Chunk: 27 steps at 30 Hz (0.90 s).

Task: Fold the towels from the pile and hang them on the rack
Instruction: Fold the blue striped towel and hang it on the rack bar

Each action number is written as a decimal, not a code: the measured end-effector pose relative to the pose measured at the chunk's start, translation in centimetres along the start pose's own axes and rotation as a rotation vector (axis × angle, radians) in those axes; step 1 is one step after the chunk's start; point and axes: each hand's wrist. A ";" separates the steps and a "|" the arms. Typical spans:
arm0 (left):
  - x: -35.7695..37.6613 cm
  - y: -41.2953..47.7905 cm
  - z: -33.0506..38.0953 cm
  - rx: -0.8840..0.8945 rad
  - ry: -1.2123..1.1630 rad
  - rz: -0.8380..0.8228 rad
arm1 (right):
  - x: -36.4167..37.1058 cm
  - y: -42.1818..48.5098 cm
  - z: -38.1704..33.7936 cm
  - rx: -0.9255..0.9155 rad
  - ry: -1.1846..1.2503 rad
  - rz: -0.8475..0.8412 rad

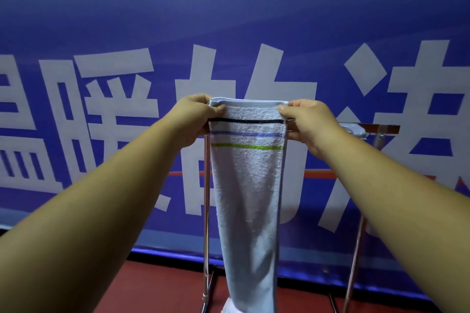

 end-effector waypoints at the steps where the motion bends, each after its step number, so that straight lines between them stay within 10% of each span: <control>1: 0.2 0.0 0.0 -0.006 0.004 0.014 | 0.0 0.0 0.0 0.005 0.006 0.004; 16: 4.8 -1.6 -4.0 -0.109 0.053 0.257 | 2.9 -3.0 2.3 0.259 0.163 0.098; 27: 7.1 -1.5 -4.9 -0.068 0.132 0.139 | 5.8 -4.2 2.9 0.154 -0.012 0.019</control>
Point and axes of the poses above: each hand's wrist, its own y-axis towards the middle knuckle, its own x-axis out of the palm, z = x × y, and after that the axes turned 12 degrees about -x, right-handed
